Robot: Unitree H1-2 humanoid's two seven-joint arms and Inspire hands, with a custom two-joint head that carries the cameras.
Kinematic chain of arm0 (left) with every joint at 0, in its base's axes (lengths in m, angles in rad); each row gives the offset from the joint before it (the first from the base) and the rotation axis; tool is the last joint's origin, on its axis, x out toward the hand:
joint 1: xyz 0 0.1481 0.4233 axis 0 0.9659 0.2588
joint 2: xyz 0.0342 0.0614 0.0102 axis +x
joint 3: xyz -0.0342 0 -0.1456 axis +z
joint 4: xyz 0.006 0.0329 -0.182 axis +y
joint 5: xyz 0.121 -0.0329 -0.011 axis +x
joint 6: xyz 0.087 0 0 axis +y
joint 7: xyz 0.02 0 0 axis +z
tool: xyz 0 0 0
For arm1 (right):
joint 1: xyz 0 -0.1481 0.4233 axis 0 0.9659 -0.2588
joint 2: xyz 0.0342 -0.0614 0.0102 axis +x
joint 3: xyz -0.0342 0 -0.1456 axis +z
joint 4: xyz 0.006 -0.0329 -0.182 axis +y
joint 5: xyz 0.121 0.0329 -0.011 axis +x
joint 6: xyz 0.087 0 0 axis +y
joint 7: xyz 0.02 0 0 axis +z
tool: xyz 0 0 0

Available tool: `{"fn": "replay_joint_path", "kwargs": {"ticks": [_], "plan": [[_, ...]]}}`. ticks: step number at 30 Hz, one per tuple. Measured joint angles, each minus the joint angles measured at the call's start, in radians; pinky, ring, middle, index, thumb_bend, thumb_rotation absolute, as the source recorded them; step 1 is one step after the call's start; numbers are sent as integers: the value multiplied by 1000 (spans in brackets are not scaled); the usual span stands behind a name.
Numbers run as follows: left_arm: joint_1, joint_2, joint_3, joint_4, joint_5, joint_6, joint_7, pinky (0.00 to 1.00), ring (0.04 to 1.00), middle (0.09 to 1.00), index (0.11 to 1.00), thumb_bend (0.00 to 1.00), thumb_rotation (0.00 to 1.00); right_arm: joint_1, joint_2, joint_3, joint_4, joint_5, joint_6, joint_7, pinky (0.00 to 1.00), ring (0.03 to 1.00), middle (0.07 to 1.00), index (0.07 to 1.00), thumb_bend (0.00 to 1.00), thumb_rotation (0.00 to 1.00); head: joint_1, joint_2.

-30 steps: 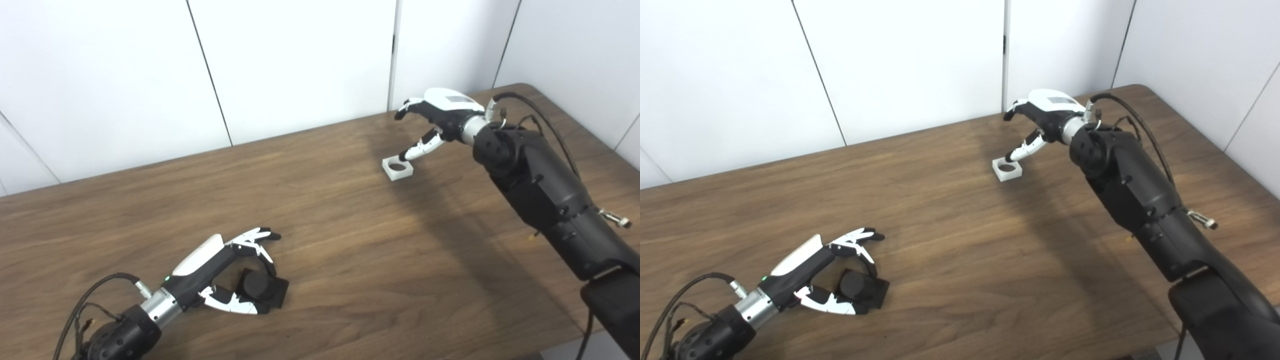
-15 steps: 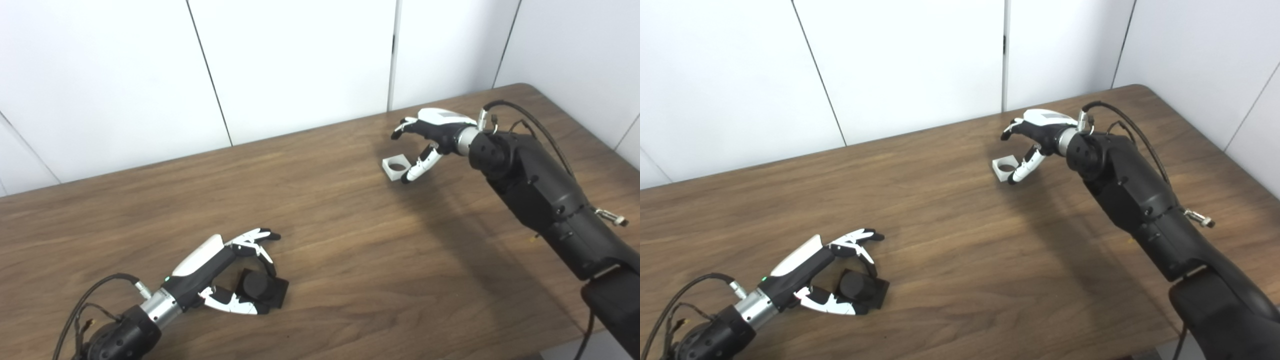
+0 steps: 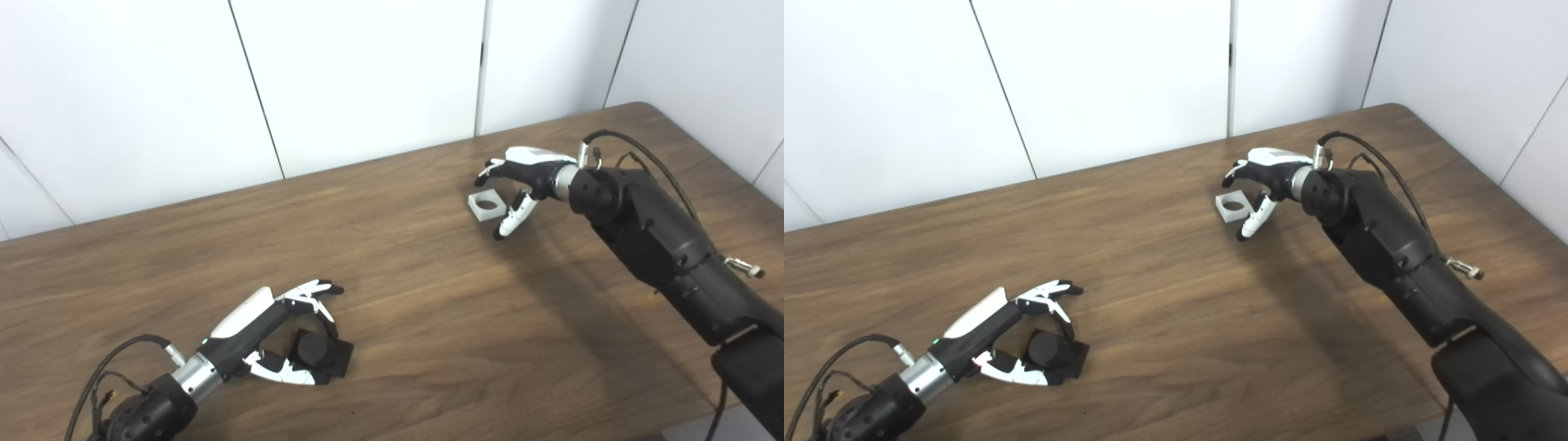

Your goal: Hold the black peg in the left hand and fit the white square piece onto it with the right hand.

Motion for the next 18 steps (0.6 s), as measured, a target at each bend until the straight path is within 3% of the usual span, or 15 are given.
{"fn": "replay_joint_path", "kwargs": {"ticks": [18], "plan": [[9,1,3,-16,4,9,3,913,953,905,494,521,73,-18,14,9,123,2,-54,-116,822,918,951,832,698,217,20,3]]}}
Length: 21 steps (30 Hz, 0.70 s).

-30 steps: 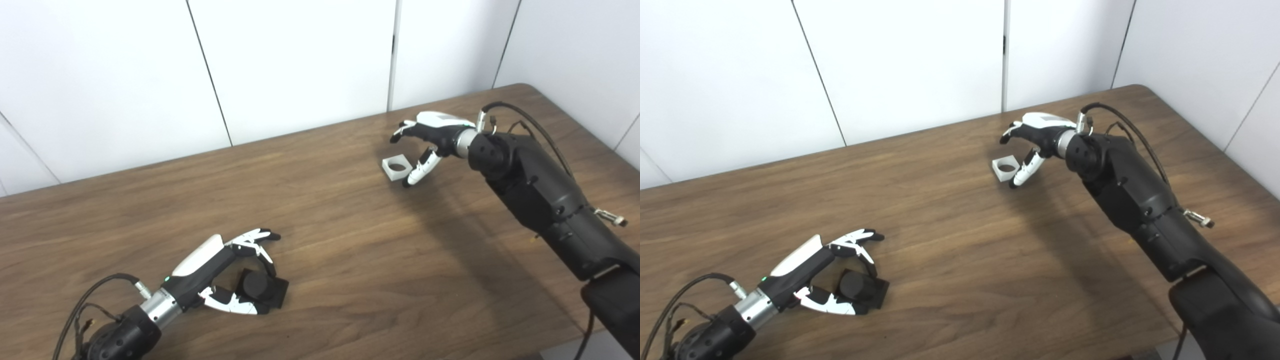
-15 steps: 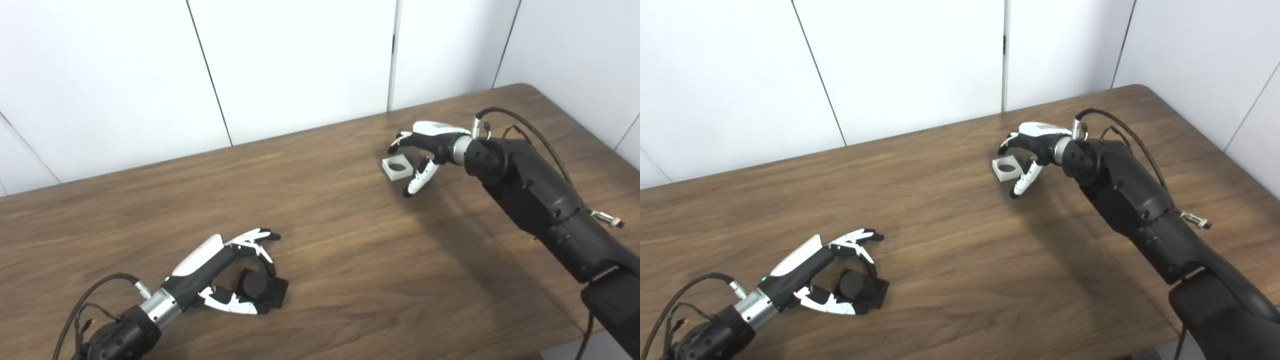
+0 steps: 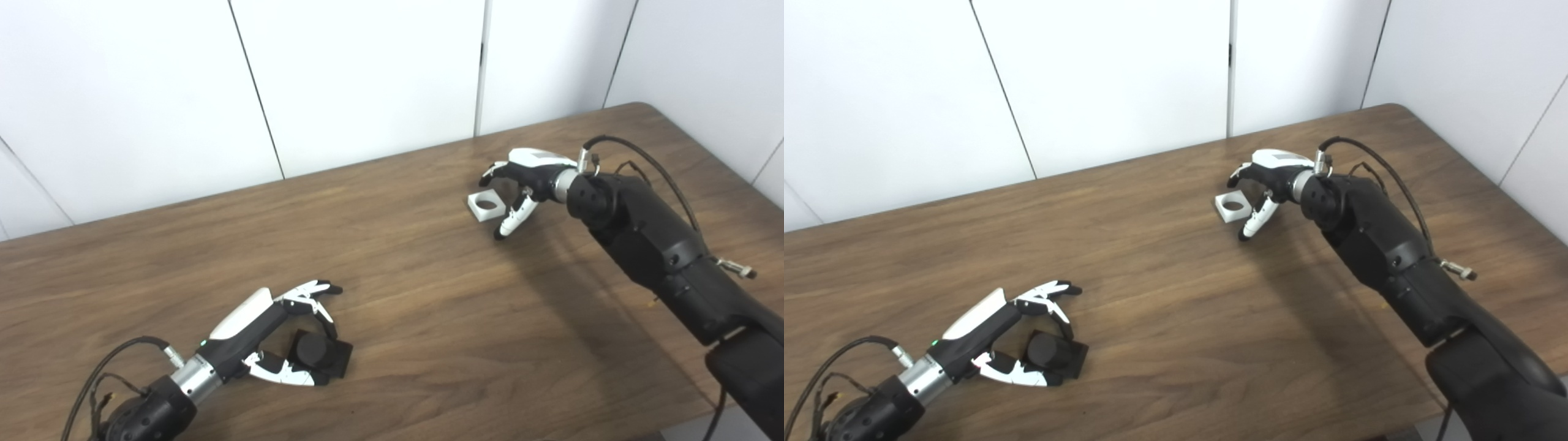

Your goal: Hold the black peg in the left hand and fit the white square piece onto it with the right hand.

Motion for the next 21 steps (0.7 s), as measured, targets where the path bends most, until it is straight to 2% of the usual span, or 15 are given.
{"fn": "replay_joint_path", "kwargs": {"ticks": [6,13,15,16,17,21], "plan": [[6,0,0,-18,2,21,0,918,952,905,494,521,74,-20,6,8,46,-1,-18,-38,774,895,927,800,689,243,12,3],[20,4,-1,-30,1,27,-2,963,958,906,494,521,72,-30,18,12,114,-7,-70,-129,706,848,882,725,645,236,18,9],[23,4,-1,-36,1,33,-3,955,956,904,494,521,71,-31,22,14,123,-10,-76,-149,699,839,867,682,637,202,18,11],[25,4,0,-37,0,34,-3,945,956,903,494,521,71,-31,22,14,125,-10,-78,-158,699,836,860,592,575,175,20,12],[27,4,0,-38,0,34,-3,938,956,903,494,521,71,-31,23,14,129,-8,-81,-166,700,834,855,546,543,161,20,12],[26,4,2,-38,0,34,-3,954,957,902,494,521,73,-31,29,14,133,-1,-84,-183,707,828,842,496,512,145,20,12]]}}
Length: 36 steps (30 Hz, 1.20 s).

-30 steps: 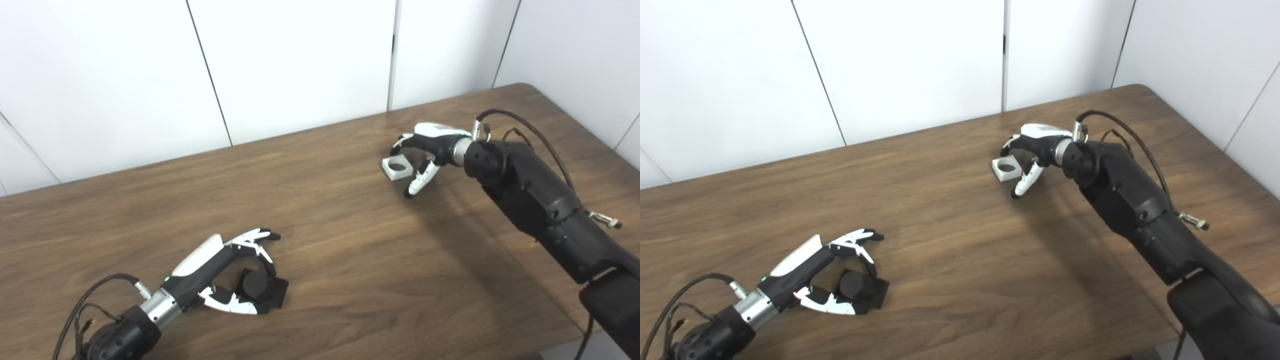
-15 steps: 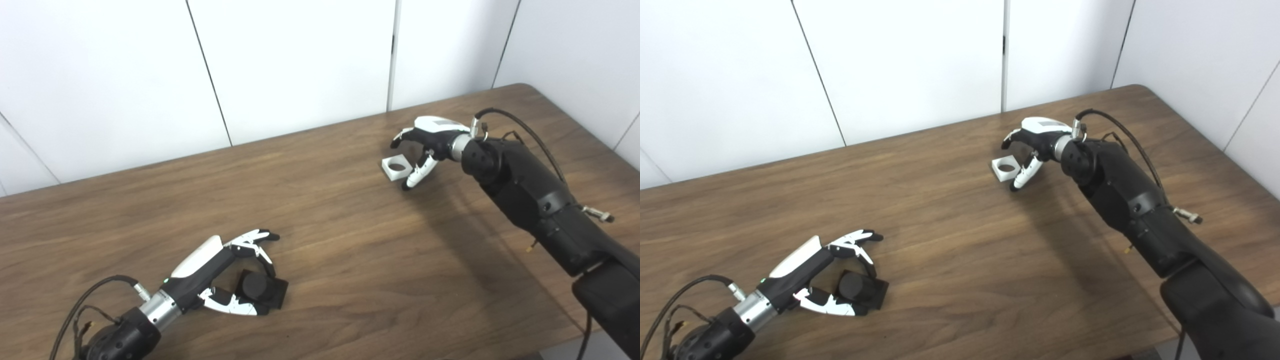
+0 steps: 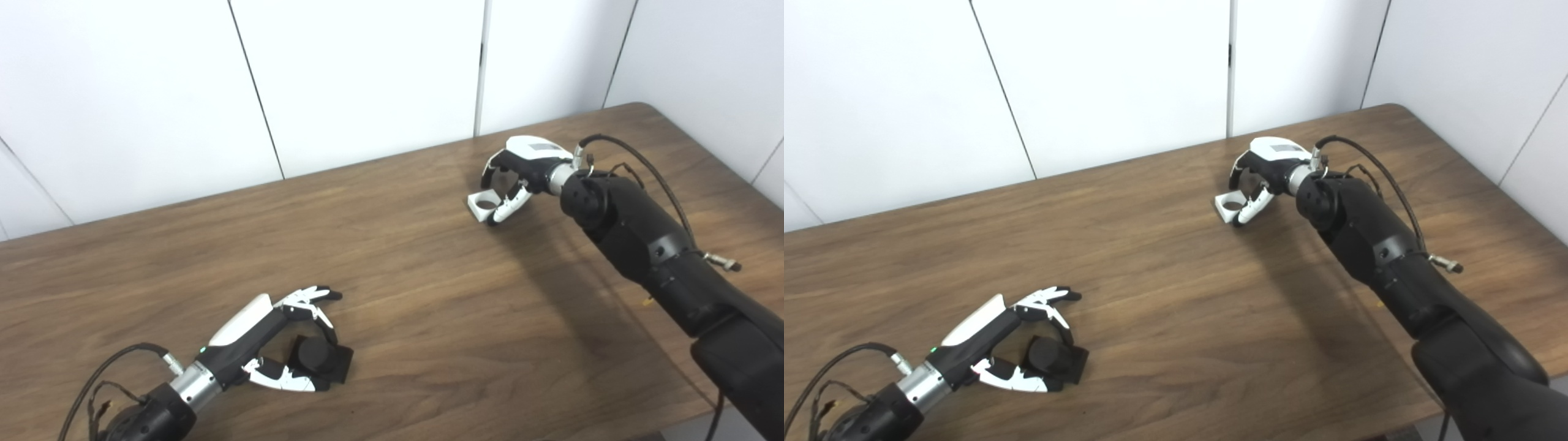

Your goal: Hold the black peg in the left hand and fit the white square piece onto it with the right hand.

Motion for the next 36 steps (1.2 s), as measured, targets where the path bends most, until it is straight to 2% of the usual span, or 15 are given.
{"fn": "replay_joint_path", "kwargs": {"ticks": [13,21,27,36], "plan": [[0,1,0,-4,0,4,0,915,955,903,494,521,74,-1,0,4,6,1,1,-16,718,827,840,490,515,146,8,17],[0,1,0,-9,0,10,-1,922,958,903,494,521,71,2,-1,6,-2,0,2,-18,744,828,809,484,521,137,11,21],[0,1,-1,-9,0,11,-1,936,964,905,494,521,72,16,-1,3,-13,0,-1,-52,785,841,798,482,522,135,21,28],[-10,2,-5,-9,-1,22,-11,940,970,907,492,521,72,70,-13,-6,-104,-7,-1,-83,855,857,803,482,520,134,61,38]]}}
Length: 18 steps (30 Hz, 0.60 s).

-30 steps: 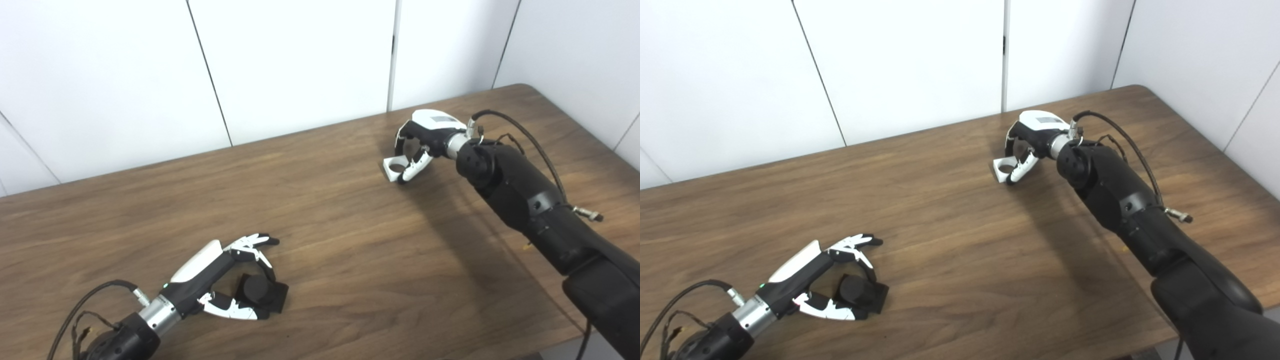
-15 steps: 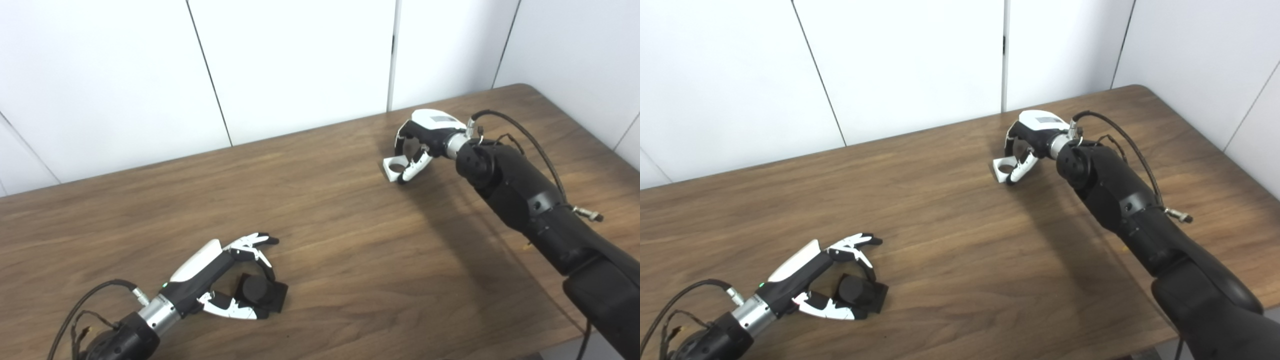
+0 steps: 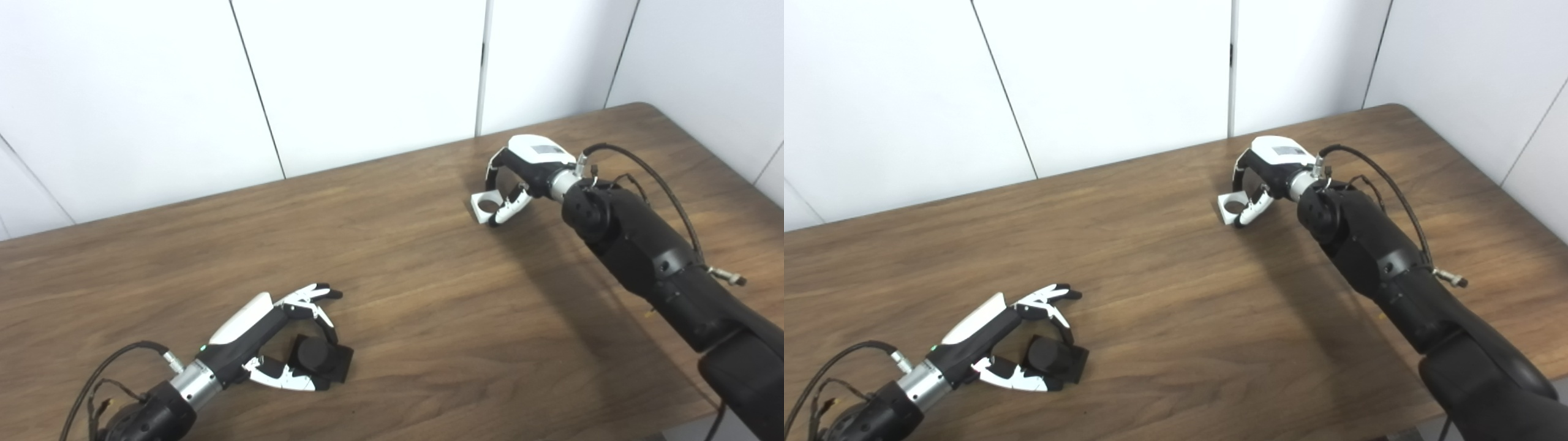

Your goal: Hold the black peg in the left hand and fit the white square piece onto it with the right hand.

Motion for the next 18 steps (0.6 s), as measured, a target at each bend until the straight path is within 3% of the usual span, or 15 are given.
{"fn": "replay_joint_path", "kwargs": {"ticks": [10,18], "plan": [[-16,4,0,-1,-6,15,-23,921,971,901,490,520,75,79,-18,-37,-151,16,-1,25,850,858,805,482,523,134,44,11],[-20,4,-4,-6,-13,32,-36,948,974,902,490,520,76,84,-25,-69,-262,27,-1,63,855,873,808,481,523,137,71,20]]}}
